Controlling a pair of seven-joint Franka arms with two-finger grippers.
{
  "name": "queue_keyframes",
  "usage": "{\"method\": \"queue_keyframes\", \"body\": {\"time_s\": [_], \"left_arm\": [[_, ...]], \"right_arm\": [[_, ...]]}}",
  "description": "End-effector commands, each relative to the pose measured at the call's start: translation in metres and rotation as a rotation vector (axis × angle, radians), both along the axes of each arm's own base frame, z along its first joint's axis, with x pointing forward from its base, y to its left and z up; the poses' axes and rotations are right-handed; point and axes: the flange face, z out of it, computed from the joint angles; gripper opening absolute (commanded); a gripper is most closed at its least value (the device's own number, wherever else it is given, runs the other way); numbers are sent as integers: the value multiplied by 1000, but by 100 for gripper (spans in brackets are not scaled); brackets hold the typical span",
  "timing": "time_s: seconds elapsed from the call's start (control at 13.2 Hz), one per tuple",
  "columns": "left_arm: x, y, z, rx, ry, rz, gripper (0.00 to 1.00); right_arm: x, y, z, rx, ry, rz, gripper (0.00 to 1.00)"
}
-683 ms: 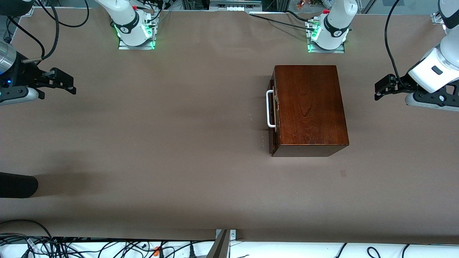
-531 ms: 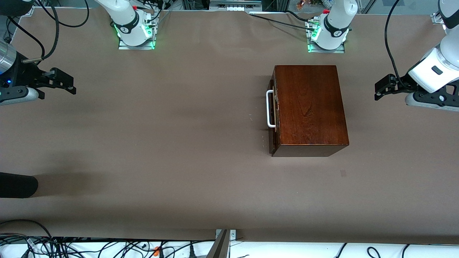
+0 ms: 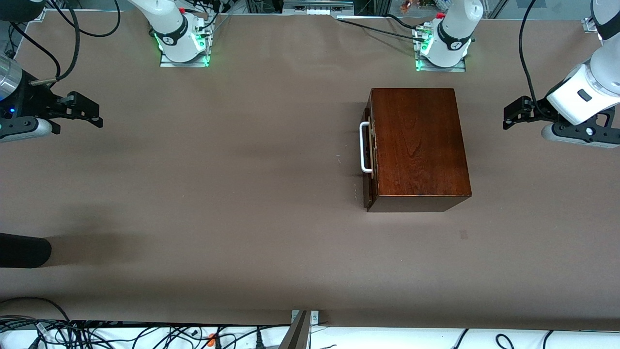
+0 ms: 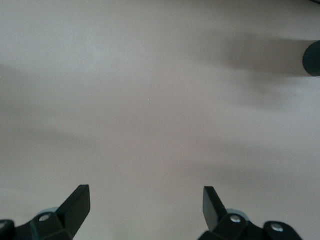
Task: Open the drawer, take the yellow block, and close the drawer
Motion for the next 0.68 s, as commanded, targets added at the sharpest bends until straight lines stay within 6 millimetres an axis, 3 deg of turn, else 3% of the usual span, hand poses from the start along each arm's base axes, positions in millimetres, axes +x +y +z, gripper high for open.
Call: {"method": "queue_keyframes", "body": {"time_s": [0.0, 0.15, 0.38, 0.61], "left_arm": [[5, -8, -8, 4, 28, -32, 100], [3, -31, -10, -21, 31, -68, 100], [10, -63, -36, -18, 69, -110, 100], [24, -116, -45, -21, 68, -148, 100]], "right_arm": [[1, -1, 5, -5, -2, -10, 100], [1, -1, 5, -5, 1, -10, 100], [1, -1, 5, -5, 2, -10, 100], [1, -1, 5, -5, 1, -10, 100]]}}
